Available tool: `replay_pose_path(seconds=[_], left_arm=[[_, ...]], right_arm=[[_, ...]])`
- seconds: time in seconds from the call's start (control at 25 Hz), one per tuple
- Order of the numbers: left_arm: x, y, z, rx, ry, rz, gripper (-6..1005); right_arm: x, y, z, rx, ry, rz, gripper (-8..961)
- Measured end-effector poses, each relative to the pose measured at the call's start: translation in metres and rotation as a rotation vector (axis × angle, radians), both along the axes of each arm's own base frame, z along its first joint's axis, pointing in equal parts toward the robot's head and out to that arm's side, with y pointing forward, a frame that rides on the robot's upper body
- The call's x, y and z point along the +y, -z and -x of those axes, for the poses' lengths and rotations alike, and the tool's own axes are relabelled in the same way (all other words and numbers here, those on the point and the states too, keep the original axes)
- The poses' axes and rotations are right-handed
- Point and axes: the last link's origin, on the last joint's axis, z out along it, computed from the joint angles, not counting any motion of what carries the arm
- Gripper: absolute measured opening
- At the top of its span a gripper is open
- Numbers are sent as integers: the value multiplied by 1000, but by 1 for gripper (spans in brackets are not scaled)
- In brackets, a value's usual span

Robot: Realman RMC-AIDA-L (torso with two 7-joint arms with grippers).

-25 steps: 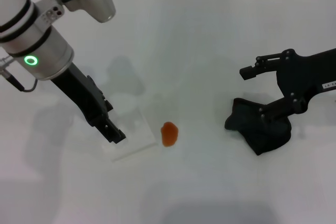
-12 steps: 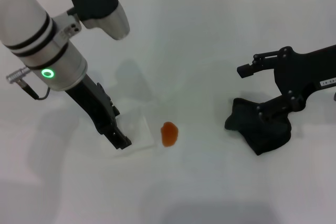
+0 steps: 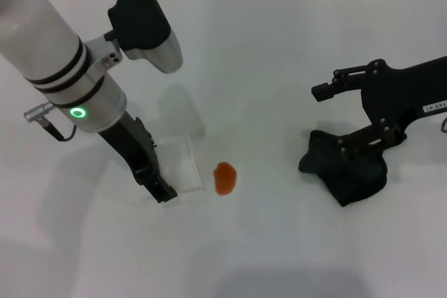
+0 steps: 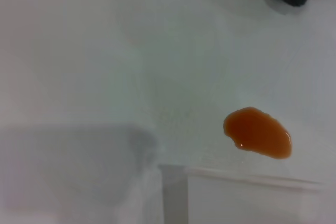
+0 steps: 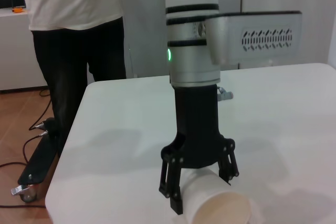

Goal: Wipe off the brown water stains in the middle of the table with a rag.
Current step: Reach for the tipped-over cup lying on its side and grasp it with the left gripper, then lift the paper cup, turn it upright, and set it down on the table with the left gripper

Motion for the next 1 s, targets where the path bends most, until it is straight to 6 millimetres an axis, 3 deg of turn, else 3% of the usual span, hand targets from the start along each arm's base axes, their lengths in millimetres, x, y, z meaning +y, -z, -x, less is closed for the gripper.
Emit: replay_pose_path(seconds=[0.6, 0.84, 1.0], left_arm=[[1, 4, -2, -36, 57, -15, 765], [-4, -16, 2, -153, 107, -142, 720], [-3, -33, 13, -339, 167, -266, 686]], right_arm=[[2, 0, 1, -1, -3, -6, 868], [3, 0, 2, -1, -2, -8, 867], [4, 0, 4, 0, -7, -8, 867]])
